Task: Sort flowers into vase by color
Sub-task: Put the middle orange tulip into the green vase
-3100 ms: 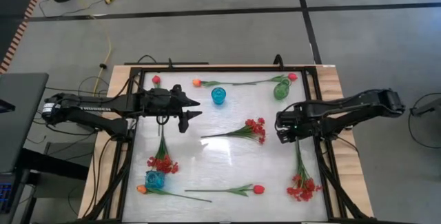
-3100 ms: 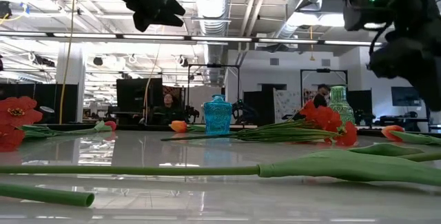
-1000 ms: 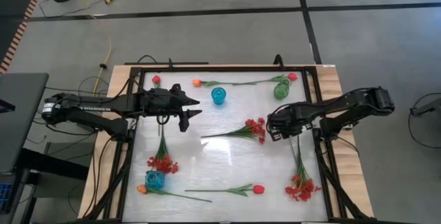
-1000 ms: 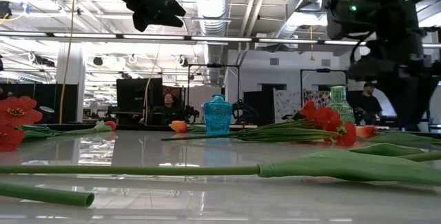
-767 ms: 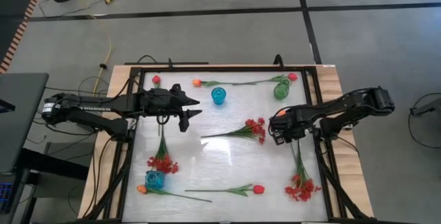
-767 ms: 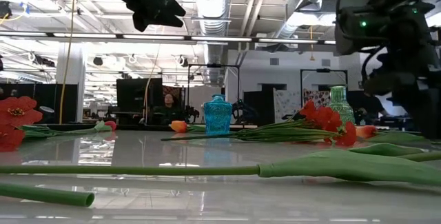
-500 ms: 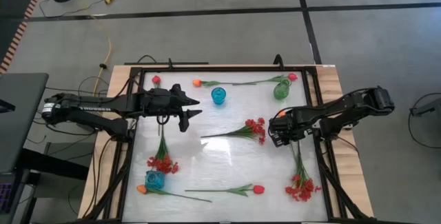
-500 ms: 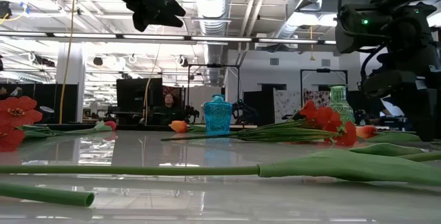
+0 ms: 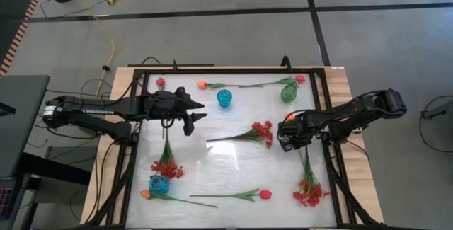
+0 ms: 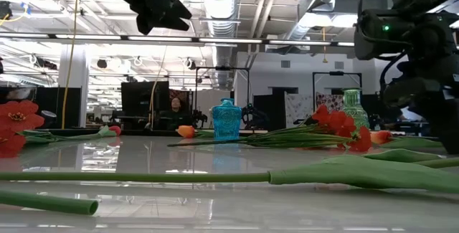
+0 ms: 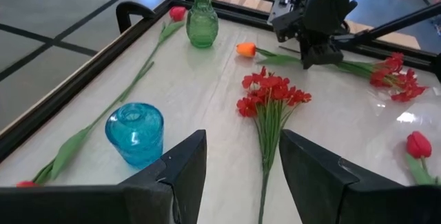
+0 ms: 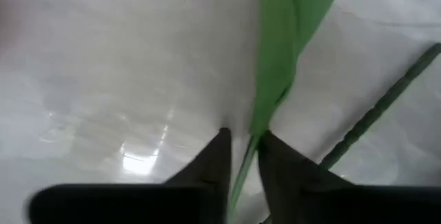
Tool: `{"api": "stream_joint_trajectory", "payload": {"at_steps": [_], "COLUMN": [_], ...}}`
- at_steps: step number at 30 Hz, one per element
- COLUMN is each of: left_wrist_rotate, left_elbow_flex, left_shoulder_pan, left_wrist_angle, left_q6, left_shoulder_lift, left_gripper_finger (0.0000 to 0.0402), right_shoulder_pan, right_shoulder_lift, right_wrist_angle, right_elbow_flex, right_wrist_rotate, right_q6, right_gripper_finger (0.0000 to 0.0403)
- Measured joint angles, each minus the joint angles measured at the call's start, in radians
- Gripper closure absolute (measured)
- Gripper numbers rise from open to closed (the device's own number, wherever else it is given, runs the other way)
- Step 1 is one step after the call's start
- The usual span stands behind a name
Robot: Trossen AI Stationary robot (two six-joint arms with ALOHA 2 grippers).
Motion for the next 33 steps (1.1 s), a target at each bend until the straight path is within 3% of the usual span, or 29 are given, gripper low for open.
{"api": "stream_joint_trajectory", "payload": {"at_steps": [5, 10, 16, 26, 33], "left_wrist_rotate": [-0.008, -0.009, -0.017, -0.018, -0.018], "left_elbow_flex": [0.0, 0.0, 0.0, 0.0, 0.0], "left_shoulder_pan": [0.0, 0.0, 0.0, 0.0, 0.0], "left_wrist_angle": [0.001, 0.001, 0.002, 0.003, 0.003], "left_q6": [0.0, 0.0, 0.0, -0.014, -0.027], "left_shoulder_lift": [0.0, 0.0, 0.0, 0.0, 0.0], "left_gripper_finger": [0.023, 0.023, 0.023, 0.023, 0.023], "right_shoulder_pan": [0.001, 0.001, -0.005, -0.047, -0.129], "right_shoulder_lift": [0.002, 0.001, 0.0, -0.044, -0.2], "right_wrist_angle": [0.005, 0.005, 0.001, -0.157, -0.167], "right_elbow_flex": [0.057, 0.152, 0.304, 0.624, 0.663], "right_wrist_rotate": [0.06, 0.088, 0.219, 0.712, 1.137], "right_q6": [-0.028, -0.089, -0.148, -0.313, -0.46], "right_gripper_finger": [0.0384, 0.0368, 0.037, 0.0371, 0.0381]}}
